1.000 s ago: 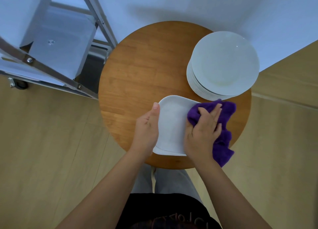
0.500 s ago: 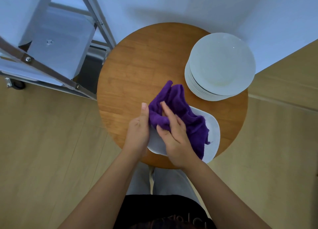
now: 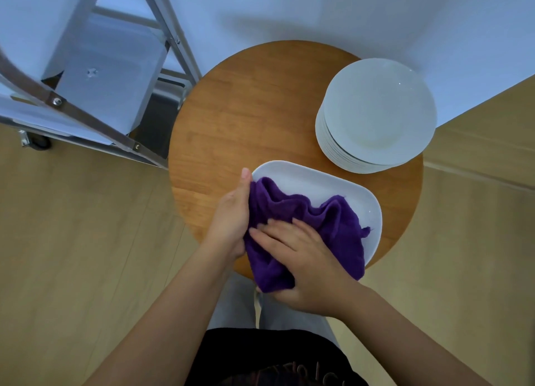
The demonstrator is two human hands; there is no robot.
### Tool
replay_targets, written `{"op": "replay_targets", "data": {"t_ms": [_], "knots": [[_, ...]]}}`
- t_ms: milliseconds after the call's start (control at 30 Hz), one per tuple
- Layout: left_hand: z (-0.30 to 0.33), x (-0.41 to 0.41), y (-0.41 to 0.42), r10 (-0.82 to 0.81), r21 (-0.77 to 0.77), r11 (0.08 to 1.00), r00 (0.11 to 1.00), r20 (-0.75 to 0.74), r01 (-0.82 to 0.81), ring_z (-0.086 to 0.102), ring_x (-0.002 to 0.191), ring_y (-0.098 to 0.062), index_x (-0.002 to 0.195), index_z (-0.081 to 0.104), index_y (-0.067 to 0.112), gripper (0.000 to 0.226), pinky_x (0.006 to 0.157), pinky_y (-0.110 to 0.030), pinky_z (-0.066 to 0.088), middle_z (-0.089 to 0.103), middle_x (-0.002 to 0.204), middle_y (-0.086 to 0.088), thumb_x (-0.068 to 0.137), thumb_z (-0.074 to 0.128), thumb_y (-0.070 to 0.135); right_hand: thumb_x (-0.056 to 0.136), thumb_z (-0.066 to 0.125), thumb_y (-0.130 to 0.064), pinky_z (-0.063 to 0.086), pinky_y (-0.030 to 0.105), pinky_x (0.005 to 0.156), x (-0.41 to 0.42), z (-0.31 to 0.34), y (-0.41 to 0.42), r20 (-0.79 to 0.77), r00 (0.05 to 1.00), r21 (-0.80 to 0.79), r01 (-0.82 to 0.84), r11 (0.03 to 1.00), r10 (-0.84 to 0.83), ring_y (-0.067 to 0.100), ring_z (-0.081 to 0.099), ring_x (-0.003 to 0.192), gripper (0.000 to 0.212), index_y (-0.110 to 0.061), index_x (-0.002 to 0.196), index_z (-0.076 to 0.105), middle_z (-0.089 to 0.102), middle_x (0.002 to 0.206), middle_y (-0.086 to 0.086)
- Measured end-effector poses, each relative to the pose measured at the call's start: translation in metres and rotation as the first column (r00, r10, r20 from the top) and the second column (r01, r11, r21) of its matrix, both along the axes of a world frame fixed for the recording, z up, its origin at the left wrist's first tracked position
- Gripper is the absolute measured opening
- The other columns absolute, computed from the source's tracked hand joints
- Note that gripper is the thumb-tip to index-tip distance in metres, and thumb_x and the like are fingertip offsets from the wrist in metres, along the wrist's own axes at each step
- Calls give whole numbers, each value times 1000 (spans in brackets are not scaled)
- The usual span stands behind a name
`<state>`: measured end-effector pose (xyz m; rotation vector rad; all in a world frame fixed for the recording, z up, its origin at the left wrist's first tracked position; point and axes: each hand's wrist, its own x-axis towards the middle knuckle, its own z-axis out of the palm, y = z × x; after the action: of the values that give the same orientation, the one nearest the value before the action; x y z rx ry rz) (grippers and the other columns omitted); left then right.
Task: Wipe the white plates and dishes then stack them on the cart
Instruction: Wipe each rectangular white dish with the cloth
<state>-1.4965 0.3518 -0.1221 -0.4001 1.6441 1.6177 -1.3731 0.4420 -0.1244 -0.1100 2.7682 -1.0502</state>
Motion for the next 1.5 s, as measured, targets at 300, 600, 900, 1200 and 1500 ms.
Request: {"op": "replay_targets", "data": {"t_ms": [300, 600, 900, 1200, 1500], "knots": [[3, 4, 13, -62, -26, 998, 998, 28, 62, 70, 76, -4, 84, 70, 27, 50, 57, -16, 52, 75, 78, 7, 92, 34, 61, 82, 47, -65, -3, 44, 114, -23, 3, 15, -44, 997, 338, -42, 940, 61, 23, 0, 144, 91, -11, 149, 16, 4, 154, 4], [20, 9, 11, -11, -76, 997, 982, -191, -4, 65, 65, -14, 76, 67, 6, 54, 58, -23, 51, 69, 69, -5, 94, 41, 49, 83, 38, -64, 25, 51, 105, -59, 2, 30, -308, 934, 334, 285, 898, -181, 38, 33, 136, 75, -22, 145, 32, 36, 149, 16], [25, -4, 1, -65, -121, 992, 975, -210, 40, 45, 43, -9, 70, 53, 9, 51, 40, -17, 35, 46, 51, -1, 84, 47, 57, 69, 36, -86, 34, 33, 67, -73, 28, 45, -138, 957, 503, 291, 814, -256, 23, 46, 79, 105, -22, 150, 17, 52, 101, 12], [36, -20, -5, -427, -184, 900, 885, -186, 396, 43, 58, -24, 71, 56, -10, 75, 54, -32, 36, 50, 67, -13, 79, 45, 64, 57, 87, -44, 43, 9, 68, -74, 36, 84, 481, 870, -310, 283, 908, -107, -5, 57, 89, 80, -44, 122, 40, 54, 100, -30], [41, -25, -13, -202, -82, 979, 946, -256, 187, 44, 57, -26, 68, 54, 6, 56, 47, -25, 36, 48, 59, -8, 70, 53, 62, 66, 85, -26, 54, 17, 63, -52, 19, 102, 617, 784, -540, 487, 686, -70, 10, 70, 83, 32, -37, 90, 66, 72, 89, -7]]}}
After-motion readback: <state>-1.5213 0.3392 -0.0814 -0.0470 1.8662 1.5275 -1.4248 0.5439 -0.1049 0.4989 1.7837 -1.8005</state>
